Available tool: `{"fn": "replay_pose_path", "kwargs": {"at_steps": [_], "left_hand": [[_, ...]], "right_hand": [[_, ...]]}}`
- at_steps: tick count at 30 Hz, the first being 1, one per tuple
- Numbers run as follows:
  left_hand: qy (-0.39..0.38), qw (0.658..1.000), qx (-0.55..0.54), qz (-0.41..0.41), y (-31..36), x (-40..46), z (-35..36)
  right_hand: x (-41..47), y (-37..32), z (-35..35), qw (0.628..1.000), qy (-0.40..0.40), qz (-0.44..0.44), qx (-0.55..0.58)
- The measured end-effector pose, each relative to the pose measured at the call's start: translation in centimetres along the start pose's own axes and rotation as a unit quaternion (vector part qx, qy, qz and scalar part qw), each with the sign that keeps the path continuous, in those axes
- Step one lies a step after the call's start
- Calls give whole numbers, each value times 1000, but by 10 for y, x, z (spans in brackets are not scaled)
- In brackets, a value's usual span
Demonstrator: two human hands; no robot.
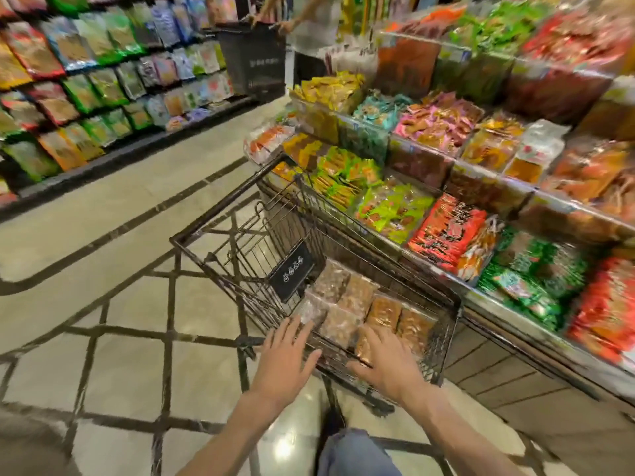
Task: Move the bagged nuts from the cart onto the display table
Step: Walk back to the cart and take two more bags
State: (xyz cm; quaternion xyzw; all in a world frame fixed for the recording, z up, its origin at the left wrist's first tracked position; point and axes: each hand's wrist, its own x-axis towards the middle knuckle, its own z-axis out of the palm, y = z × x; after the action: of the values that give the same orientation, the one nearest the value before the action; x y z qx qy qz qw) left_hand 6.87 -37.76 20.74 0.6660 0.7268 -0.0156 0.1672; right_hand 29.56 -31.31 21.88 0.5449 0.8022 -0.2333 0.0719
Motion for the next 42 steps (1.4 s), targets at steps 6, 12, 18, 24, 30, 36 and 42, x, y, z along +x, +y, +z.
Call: {"fn": "replay_pose_path", "kwargs": {"at_steps": [6,12,18,24,30,36,42], "left_hand": [[-45,998,20,45,-13,111,-10],[-92,992,47,74,-26,208,-10],[-160,985,27,56,-38,301,22],[-216,975,-14,53,-49,383,70],[-240,969,-22,56,-63,461,142],[-250,968,16,-4,-59,517,197],[-242,965,39,-91,-49,541,228]], "right_hand": [[89,14,-10,999,-16,33,41],[173,35,-5,995,-38,82,38],[233,56,5,987,-71,133,63],[302,80,34,970,-103,190,115],[348,103,82,953,-91,243,158],[375,121,132,929,-103,293,203],[382,128,156,908,-77,327,251]]}}
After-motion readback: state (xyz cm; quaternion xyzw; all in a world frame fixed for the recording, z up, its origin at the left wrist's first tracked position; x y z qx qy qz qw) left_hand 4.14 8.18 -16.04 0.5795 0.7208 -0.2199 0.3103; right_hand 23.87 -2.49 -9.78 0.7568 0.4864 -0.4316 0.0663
